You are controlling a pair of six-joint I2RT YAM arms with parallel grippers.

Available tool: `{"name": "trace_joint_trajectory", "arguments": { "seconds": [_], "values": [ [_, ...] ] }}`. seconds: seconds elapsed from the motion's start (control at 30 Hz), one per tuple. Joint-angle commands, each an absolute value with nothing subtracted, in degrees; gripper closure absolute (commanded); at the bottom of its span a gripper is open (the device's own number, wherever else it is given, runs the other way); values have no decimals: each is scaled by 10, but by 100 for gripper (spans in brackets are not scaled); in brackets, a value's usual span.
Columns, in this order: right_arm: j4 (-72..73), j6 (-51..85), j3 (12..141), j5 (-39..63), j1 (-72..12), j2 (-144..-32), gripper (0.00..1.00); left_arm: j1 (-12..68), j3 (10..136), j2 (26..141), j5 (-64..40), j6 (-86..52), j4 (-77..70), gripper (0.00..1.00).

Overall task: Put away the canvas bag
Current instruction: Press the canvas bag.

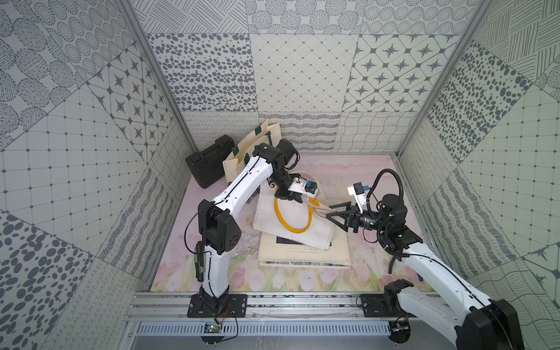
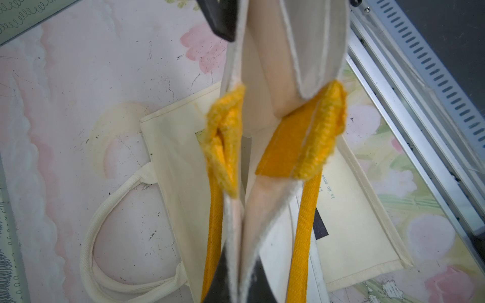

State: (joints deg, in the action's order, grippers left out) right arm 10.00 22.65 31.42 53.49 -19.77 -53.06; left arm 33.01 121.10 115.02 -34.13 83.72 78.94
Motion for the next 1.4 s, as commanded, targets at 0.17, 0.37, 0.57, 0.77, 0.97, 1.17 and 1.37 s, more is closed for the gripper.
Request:
{"name": "trace_joint_trajectory", "arguments": {
  "seconds": [0.17,0.37,0.57,0.77,0.97,1.17,1.37],
  "values": [
    [-56,75,323,420,-247,-514,32,324,1230,1151,-393,834,792,100],
    [-83,21,347,302,-314,-534,33,326,1232,1148,-393,832,796,100],
    [-44,5,377,242,-336,-569,34,338,1232,1150,-391,830,802,100],
    [-20,6,420,242,-339,-607,37,346,1232,1152,-389,827,802,100],
    [-28,7,428,250,-339,-593,74,347,1228,1152,-378,824,806,100],
    [-59,24,433,249,-339,-536,100,347,1238,1145,-376,674,732,84],
    [-244,127,571,152,-338,-569,100,355,1177,1068,-310,383,504,56]
  ]
}}
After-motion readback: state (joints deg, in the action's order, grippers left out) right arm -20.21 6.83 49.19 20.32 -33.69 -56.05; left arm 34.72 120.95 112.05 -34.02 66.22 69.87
